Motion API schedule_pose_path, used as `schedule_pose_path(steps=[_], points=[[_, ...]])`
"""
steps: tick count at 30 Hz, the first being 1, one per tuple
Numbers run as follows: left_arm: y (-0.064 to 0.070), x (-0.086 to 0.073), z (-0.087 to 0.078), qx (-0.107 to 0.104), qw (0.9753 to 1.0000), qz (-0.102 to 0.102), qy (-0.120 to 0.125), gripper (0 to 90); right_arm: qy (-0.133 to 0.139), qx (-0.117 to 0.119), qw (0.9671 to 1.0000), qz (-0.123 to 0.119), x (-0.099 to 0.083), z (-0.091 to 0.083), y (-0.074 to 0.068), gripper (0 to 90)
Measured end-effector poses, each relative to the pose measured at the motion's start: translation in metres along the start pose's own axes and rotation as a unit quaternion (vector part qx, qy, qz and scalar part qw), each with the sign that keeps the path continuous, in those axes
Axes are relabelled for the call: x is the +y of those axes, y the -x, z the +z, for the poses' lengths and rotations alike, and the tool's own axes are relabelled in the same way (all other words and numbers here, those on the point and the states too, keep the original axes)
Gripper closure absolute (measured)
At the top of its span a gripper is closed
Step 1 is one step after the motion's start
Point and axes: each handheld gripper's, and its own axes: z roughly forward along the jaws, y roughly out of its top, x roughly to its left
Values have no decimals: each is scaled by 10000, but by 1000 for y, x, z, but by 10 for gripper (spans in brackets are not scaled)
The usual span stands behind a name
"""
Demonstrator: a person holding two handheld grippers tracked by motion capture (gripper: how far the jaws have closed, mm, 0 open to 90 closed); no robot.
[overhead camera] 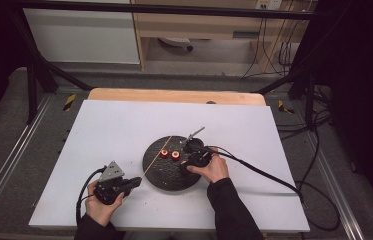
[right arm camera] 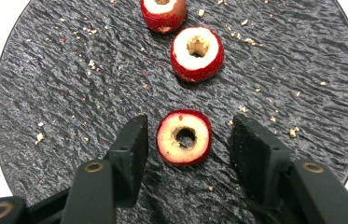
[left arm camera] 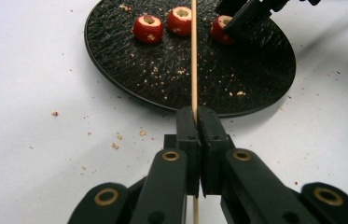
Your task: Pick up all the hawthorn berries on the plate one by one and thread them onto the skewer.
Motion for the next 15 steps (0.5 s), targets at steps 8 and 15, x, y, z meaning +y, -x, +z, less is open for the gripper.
schedule_pose_path(steps=[8,15], points=[[2,0,2,-24,10000,67,-37,881,-26,101,9999,-39,3,1,1,537],[2,1,2,-22,10000,65,-42,881,-127,129,9998,67,4,2,2,601]])
